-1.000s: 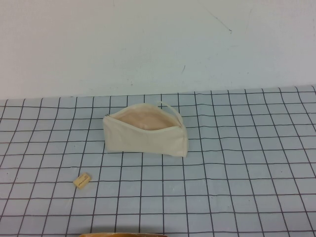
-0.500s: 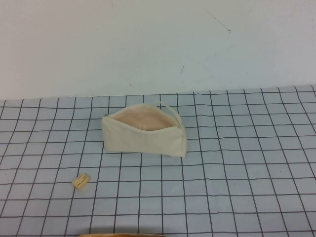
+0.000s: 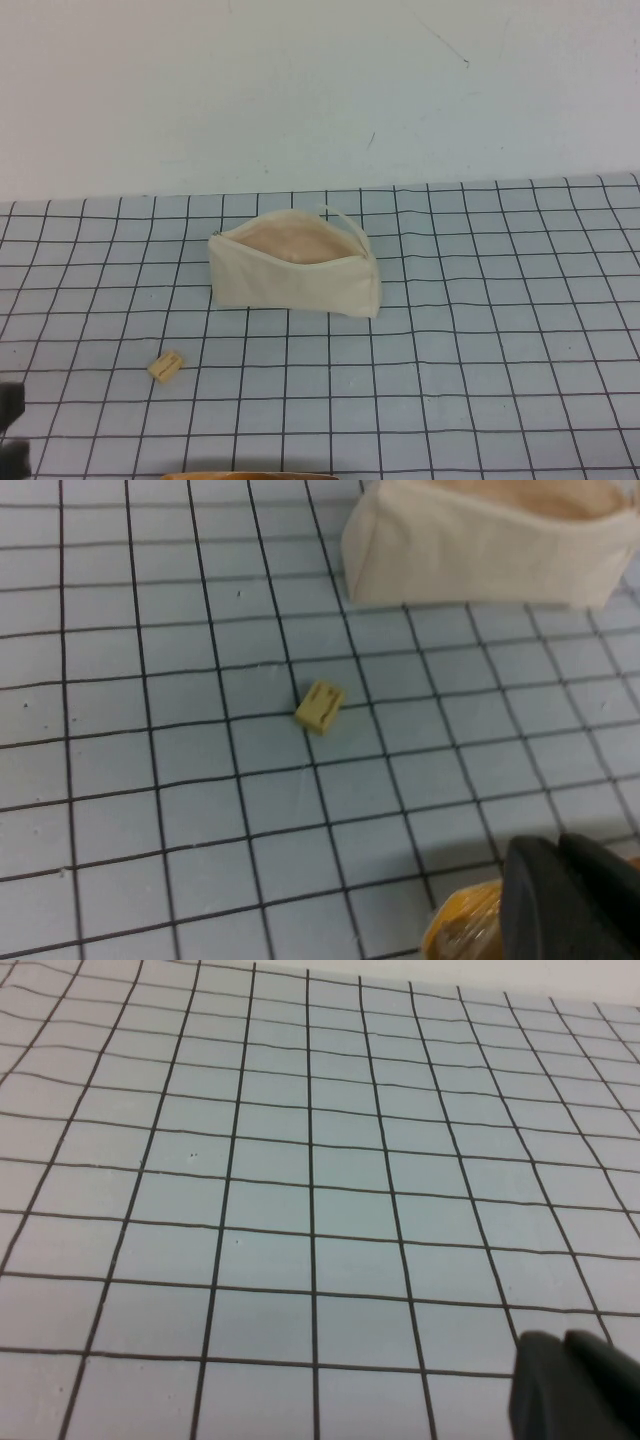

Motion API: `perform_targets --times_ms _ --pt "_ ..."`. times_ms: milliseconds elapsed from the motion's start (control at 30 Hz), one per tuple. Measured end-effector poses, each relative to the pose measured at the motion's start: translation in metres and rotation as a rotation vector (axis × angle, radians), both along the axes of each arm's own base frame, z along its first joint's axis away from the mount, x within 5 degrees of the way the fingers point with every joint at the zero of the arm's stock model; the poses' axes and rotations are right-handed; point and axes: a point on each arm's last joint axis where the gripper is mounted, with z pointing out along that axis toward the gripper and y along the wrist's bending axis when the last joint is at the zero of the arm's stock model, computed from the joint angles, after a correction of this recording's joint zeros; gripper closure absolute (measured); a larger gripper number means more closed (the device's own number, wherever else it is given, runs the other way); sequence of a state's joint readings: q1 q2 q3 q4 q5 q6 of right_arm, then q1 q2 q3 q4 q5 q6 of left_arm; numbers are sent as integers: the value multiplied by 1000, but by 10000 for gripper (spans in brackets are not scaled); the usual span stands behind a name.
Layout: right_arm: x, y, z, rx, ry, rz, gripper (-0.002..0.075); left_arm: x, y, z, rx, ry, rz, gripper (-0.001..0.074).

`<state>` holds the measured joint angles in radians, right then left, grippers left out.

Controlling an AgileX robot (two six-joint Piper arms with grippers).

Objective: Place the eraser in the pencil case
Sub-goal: Pick up the eraser from the table

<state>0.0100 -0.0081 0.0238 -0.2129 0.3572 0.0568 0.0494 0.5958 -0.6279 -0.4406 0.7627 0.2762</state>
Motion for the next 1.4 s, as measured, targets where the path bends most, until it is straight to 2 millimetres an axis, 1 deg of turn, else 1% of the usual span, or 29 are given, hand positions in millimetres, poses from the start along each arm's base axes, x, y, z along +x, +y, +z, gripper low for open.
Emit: perform_targets --times_ms 67,167,233,333,433,500,567,600,633,667,700,767,833,933,1100,1233,1400 --pt "0 0 0 0 0 0 727 22 2 8 84 80 -56 736" --pt "0 0 0 0 0 0 727 57 4 11 150 189 -122 736" --pt "0 0 0 0 0 0 727 78 2 12 185 231 -163 736" --pt "0 0 0 0 0 0 727 108 -7 6 261 300 -239 736" --pt "0 0 0 0 0 0 727 138 -17 -7 334 383 -275 735" --pt "0 0 0 0 0 0 727 154 -25 -15 369 436 -295 713" --pt "0 0 0 0 0 0 727 171 -33 -26 393 492 -323 640" --pt "0 0 0 0 0 0 727 177 -36 -31 396 512 -332 580" --pt "0 0 0 0 0 0 727 193 -41 -44 397 557 -339 430" --pt "0 0 0 0 0 0 727 198 -43 -49 395 574 -338 383" --pt "0 0 0 0 0 0 727 205 -45 -56 393 595 -339 297" --pt "0 0 0 0 0 0 727 218 -47 -71 387 640 -330 217" --pt "0 0 0 0 0 0 727 229 -49 -87 390 678 -332 176" --pt "0 0 0 0 0 0 727 243 -52 -107 391 700 -332 188" --pt "0 0 0 0 0 0 727 261 -54 -132 396 688 -327 259" --pt "0 0 0 0 0 0 727 270 -55 -142 407 664 -322 288" --pt "0 0 0 0 0 0 727 275 -54 -154 436 668 -329 296"
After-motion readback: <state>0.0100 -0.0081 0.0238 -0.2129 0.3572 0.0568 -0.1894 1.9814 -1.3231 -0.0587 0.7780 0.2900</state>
